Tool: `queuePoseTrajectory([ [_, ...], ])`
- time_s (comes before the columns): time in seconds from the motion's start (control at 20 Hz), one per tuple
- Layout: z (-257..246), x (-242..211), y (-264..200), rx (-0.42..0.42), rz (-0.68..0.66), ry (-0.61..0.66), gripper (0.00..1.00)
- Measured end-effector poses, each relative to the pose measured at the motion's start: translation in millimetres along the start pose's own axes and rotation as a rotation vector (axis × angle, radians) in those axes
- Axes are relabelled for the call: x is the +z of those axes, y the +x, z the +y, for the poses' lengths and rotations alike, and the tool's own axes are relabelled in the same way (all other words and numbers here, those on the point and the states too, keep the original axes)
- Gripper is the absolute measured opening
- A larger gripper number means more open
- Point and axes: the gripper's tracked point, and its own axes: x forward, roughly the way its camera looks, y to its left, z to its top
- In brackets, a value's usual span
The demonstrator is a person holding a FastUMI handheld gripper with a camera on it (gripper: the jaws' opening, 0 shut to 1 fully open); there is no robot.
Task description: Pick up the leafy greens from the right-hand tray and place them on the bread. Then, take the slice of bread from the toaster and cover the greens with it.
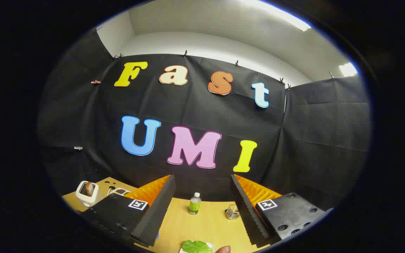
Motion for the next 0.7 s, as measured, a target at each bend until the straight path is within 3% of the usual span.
queuePoseTrajectory([
  [0.7, -5.3, -1.1, 3.6, 0.015, -0.005, 0.023, 0.97],
])
